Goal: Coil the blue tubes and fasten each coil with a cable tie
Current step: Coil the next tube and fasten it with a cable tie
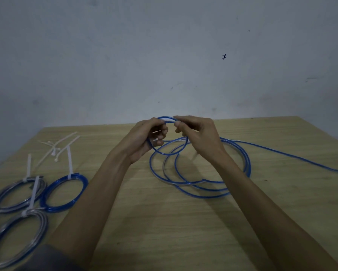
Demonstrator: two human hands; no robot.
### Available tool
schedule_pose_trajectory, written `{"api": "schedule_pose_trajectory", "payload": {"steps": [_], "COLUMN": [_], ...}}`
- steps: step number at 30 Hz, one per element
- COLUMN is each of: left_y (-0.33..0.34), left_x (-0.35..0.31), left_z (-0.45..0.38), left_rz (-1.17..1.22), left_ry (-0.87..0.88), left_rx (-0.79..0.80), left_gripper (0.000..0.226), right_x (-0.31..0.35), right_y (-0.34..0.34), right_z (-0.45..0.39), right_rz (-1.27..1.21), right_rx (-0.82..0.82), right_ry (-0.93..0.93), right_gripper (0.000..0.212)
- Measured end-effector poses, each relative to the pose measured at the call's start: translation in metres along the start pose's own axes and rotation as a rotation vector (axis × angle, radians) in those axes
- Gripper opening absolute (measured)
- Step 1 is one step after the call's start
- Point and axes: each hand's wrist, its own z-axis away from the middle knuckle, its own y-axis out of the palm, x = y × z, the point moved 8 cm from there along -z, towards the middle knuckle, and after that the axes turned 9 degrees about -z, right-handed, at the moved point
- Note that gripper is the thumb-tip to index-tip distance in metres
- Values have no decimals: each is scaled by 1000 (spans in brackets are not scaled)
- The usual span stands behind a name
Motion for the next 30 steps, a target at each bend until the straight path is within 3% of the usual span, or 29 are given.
{"api": "schedule_pose_trajectory", "payload": {"steps": [7,13,20,26,30], "left_y": [6,8,8,-9,-6], "left_x": [-3,-6,-24,-20,-15], "left_z": [7,6,11,6,4], "left_rz": [-529,-454,-531,-272,-463], "left_ry": [68,59,269,253,207], "left_rx": [79,31,-92,-267,-143], "left_gripper": [57,41,50,49,46], "right_x": [0,-1,8,4,2], "right_y": [14,5,6,2,0], "right_z": [2,-3,-4,-9,-9], "right_rz": [78,75,51,-14,86], "right_rx": [218,150,89,94,140], "right_ry": [12,24,-8,39,49], "right_gripper": [20,16,14,15,16]}}
